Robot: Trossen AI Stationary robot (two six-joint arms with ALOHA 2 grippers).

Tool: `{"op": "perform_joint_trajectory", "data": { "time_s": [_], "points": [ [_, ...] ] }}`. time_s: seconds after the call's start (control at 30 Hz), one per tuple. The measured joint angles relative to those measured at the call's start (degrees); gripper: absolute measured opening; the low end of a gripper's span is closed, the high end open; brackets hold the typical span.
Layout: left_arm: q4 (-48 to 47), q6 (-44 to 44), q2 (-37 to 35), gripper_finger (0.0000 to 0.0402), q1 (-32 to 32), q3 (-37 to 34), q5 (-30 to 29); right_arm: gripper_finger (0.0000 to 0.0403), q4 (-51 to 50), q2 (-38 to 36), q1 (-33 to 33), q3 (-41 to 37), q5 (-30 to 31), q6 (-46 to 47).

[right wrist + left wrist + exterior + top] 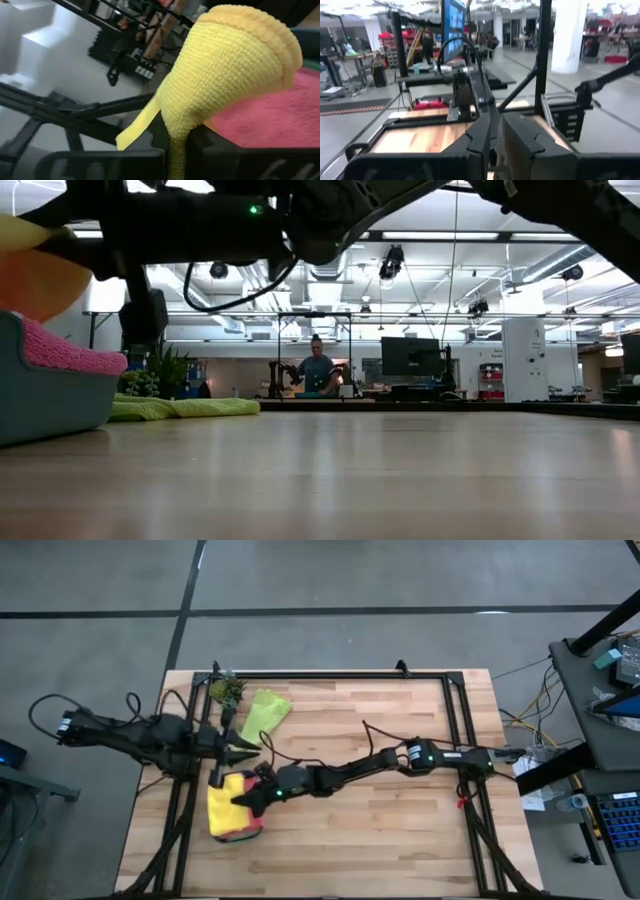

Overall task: Fold microfiber towels
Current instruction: Put the yellow microfiber cloth into the blue bin

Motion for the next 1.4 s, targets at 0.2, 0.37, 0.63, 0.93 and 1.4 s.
{"op": "perform_joint_trajectory", "data": {
  "time_s": [0.2, 0.37, 0.63, 0.93, 1.4],
  "points": [
    [0.01, -0.95, -3.58, 0.0036, 0.0, -0.07, 0.04, 0.0013, -10.44, 0.18, -0.03, 2.47, 0.9, -2.36],
    [0.06, -0.95, -4.37, 0.0036, 0.04, -0.09, 0.04, 0.0013, -12.08, 0.25, -0.02, 2.21, 0.91, -1.79],
    [0.06, -0.97, -3.2, 0.0036, 0.04, -0.15, 0.09, 0.0015, -18.33, 0.25, -0.02, 2.1, 4.12, -3.06],
    [0.08, -0.97, -0.59, 0.0036, 0.04, -0.15, 0.11, 0.0111, -18.71, 0.25, 0.27, 2.1, 4.12, -4.53],
    [0.14, -1.0, 0.64, 0.0036, 0.04, -0.17, 0.13, 0.0222, -21.73, -0.87, 0.11, 2.08, 3.44, -6.54]
  ]
}}
